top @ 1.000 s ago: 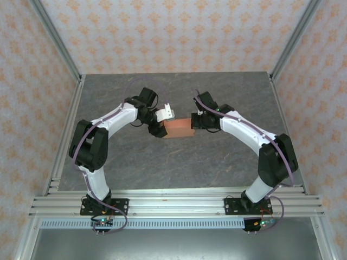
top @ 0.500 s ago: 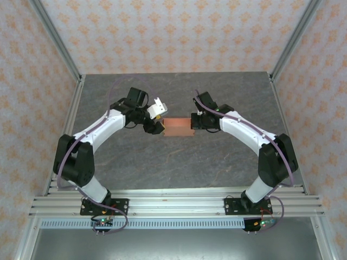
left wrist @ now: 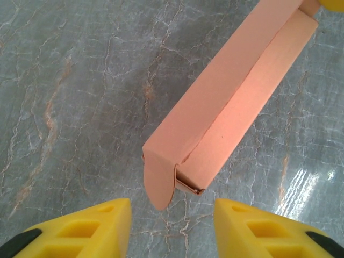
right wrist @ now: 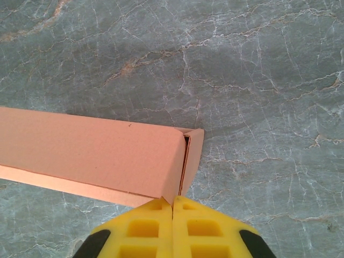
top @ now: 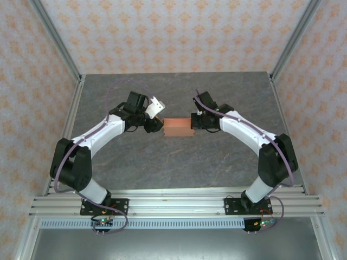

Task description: Fold the paper box

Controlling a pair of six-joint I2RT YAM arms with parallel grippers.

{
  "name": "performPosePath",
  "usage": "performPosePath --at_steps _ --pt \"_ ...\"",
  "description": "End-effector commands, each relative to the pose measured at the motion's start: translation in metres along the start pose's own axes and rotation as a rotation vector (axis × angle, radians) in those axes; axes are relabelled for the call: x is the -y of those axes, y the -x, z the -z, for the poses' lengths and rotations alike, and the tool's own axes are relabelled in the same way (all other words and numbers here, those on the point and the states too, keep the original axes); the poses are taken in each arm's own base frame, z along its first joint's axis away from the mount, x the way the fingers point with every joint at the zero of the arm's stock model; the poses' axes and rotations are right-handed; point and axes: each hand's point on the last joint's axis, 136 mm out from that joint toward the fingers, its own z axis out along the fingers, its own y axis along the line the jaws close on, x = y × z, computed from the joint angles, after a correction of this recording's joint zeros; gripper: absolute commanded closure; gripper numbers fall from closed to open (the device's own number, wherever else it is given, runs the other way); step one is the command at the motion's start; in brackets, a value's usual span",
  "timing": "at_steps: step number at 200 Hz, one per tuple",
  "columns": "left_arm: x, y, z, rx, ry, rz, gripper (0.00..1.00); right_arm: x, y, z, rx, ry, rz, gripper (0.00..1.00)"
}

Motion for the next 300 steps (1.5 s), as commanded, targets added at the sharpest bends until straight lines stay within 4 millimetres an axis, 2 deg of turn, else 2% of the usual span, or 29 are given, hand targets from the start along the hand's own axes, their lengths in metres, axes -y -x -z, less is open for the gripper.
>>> performPosePath --at_steps 1,34,52,103,159,199,217,258,300 --pt "-0.002 0.005 -0.001 -0.016 0.007 -0.008 0.6 0.0 0.007 0.014 0.029 -0.017 0.008 0.99" --pt "0.0 0.005 -0.006 -0.033 -0.012 -0.016 0.67 0.0 0.007 0.014 0.028 -0.018 0.009 0.99" --pt "0.001 0.004 -0.008 -0.045 -0.02 -0.019 0.75 -0.001 0.007 0.013 0.026 -0.015 0.008 0.99" --pt "0.004 0.01 -0.009 -0.031 -0.024 -0.004 0.89 -0.001 0.007 0.013 0.026 -0.012 0.009 0.99" --pt "-0.001 0.006 -0.013 -0.059 -0.003 0.013 0.9 -0.002 0.008 0.014 0.029 -0.01 0.009 0.99" --pt "-0.002 0.002 -0.015 -0.071 0.002 0.003 0.79 -0.002 0.008 0.013 0.026 -0.01 0.011 0.99" --pt "-0.003 0.0 -0.017 -0.076 0.004 0.003 0.78 -0.003 0.008 0.013 0.025 -0.008 0.013 0.99" --pt "-0.005 0.0 -0.018 -0.083 0.01 0.0 0.79 -0.003 0.007 0.013 0.025 -0.008 0.013 0.99" --pt "-0.002 0.006 -0.016 -0.055 0.004 0.016 0.88 -0.004 0.006 0.011 0.021 -0.005 0.013 0.99"
